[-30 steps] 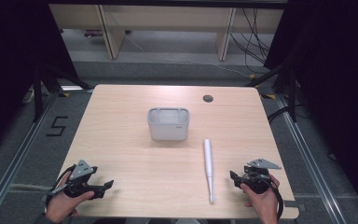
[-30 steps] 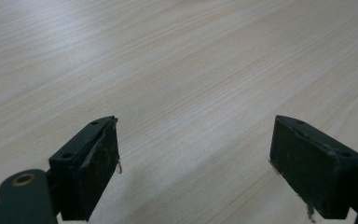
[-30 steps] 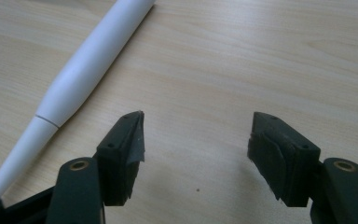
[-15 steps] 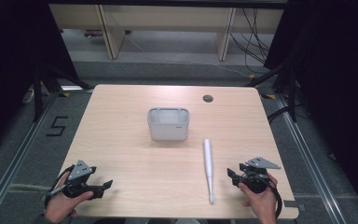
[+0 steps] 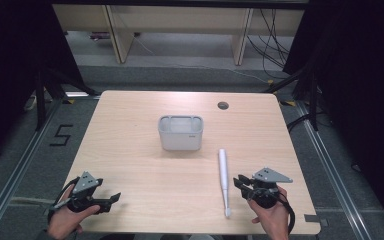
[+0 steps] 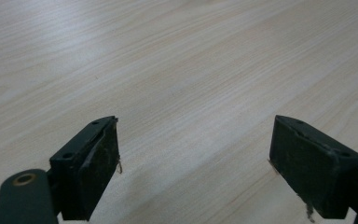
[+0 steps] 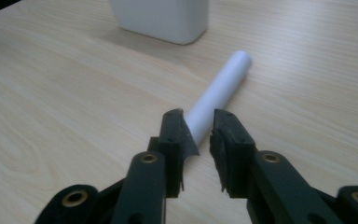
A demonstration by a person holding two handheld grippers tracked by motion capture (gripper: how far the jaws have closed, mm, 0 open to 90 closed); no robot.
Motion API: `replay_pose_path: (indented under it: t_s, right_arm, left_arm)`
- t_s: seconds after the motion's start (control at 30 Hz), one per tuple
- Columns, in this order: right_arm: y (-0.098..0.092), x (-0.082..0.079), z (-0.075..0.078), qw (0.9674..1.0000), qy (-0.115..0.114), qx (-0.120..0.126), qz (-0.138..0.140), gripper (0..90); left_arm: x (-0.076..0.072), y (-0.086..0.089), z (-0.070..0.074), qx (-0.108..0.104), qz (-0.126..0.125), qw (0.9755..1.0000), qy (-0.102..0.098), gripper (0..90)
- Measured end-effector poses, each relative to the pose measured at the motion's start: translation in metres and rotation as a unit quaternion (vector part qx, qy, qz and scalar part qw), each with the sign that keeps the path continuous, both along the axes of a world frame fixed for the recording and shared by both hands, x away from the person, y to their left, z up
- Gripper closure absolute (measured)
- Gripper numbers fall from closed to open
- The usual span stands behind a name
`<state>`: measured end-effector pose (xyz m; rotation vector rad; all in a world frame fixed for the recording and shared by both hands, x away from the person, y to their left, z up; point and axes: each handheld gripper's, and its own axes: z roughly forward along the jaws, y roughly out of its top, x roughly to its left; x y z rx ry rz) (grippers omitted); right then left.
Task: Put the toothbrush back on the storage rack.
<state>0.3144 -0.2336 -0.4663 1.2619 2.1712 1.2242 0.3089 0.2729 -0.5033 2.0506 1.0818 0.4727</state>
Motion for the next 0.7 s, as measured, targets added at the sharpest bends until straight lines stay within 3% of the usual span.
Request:
replay_pose_path:
  t_s: [0.13,0.17,0.2,0.23,0.53,0.63,0.7]
  right_arm:
    - [0.015,0.002,-0.002,0.9996,0.003,-0.005,0.028,80.5]
    - [0.023,0.005,-0.004,0.9989,0.003,-0.016,0.045,82.3]
    - [0.027,0.004,-0.006,0.9989,0.010,-0.010,0.045,82.8]
    - [0.028,0.006,-0.007,0.9981,0.006,-0.026,0.055,83.6]
    - [0.045,0.009,-0.016,0.9946,0.031,-0.048,0.086,89.4]
    - [0.049,0.009,-0.022,0.9915,0.042,-0.066,0.105,90.0]
    - [0.050,0.008,-0.023,0.9914,0.044,-0.068,0.103,90.0]
  left_arm:
    - [0.000,0.001,0.000,-0.002,0.000,1.0000,-0.001,15.4]
    - [0.000,0.001,0.000,-0.002,0.001,1.0000,0.001,15.4]
    - [0.000,0.001,0.000,-0.001,0.000,1.0000,0.001,15.4]
    - [0.000,0.001,0.000,-0.001,0.000,1.0000,0.001,15.4]
    - [0.000,0.001,0.000,-0.001,-0.002,1.0000,-0.002,15.4]
    - [0.000,0.001,0.001,0.005,-0.005,1.0000,0.002,15.5]
    - [0.000,0.001,0.001,0.003,-0.004,1.0000,0.002,15.5]
